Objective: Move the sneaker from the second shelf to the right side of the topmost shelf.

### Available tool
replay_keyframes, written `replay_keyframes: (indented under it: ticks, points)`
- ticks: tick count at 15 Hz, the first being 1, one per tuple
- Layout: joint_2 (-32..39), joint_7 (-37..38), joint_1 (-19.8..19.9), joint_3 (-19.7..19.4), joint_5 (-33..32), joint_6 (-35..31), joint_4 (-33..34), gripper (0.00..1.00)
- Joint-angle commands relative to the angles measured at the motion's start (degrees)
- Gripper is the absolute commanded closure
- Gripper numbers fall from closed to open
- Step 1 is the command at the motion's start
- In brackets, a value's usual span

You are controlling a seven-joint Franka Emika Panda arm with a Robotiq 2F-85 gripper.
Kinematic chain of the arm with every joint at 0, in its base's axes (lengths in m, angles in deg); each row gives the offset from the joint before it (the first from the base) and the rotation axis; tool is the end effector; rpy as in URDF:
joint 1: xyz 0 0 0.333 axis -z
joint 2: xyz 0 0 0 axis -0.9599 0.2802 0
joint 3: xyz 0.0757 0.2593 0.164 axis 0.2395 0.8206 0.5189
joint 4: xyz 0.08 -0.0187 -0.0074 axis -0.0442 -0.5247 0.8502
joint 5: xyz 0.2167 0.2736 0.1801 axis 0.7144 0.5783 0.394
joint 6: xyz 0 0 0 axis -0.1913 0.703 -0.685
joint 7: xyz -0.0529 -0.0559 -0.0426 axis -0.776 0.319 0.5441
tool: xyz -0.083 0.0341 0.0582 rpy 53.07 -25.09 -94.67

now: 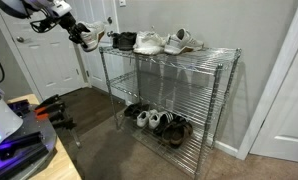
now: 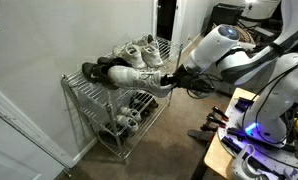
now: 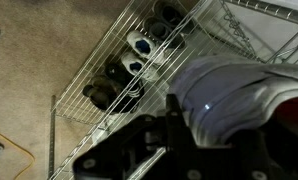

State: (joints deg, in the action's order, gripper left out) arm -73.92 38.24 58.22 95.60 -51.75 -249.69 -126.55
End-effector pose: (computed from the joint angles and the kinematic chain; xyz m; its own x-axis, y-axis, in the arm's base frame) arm 0.3511 0.2157 0.3330 0.6236 -0.7307 0.2778 -0.6245 -0.6794 -0.3852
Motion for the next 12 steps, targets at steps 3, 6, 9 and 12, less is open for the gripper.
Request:
replay_keyframes:
  ticks: [3,6,9,12]
  points:
    - [-5.46,-3.32,-3.13,-3.48,4.87,3.78,2.35,0.93]
    - [-10.94,-7.30,0.35,-0.12,12.42,10.51,5.96,0.93]
    - [-14.00,-9.67,4.44,0.63,17.20,17.21,11.55,0.94]
    - [-14.76,-8.94,10.34,1.23,18.38,20.56,16.77,0.94]
